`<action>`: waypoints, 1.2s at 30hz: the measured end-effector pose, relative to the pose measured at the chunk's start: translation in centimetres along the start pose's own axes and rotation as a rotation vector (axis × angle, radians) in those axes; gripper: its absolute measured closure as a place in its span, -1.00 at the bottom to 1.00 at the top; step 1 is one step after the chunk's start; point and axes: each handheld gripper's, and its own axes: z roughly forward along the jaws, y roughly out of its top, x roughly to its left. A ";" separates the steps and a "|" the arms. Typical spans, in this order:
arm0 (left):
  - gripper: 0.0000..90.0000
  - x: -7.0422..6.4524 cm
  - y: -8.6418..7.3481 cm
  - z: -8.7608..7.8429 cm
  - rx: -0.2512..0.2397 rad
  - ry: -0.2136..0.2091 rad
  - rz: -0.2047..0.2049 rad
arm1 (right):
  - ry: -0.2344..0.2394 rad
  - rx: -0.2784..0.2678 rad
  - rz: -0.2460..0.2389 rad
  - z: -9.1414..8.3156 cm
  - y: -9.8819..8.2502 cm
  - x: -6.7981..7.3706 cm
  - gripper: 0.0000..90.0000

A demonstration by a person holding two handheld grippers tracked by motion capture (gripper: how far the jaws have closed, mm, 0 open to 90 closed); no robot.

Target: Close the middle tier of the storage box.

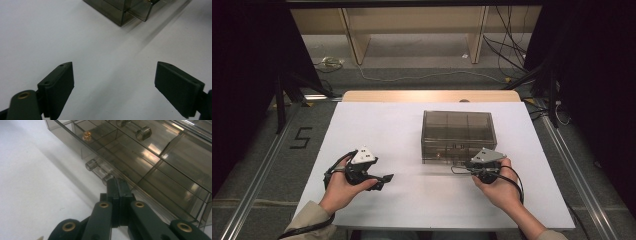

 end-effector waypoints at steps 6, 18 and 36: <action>-0.64 0.0 0.0 0.0 0.000 0.000 -0.001 | -0.005 -0.003 0.004 0.0 0.1 -0.1 1.00; -0.64 0.1 0.0 0.0 0.003 0.001 -0.001 | -0.008 -0.003 0.007 0.2 0.2 -0.2 1.00; -0.64 0.0 -0.1 0.0 0.005 0.001 -0.002 | -0.018 -0.007 0.005 0.6 0.4 -0.5 1.00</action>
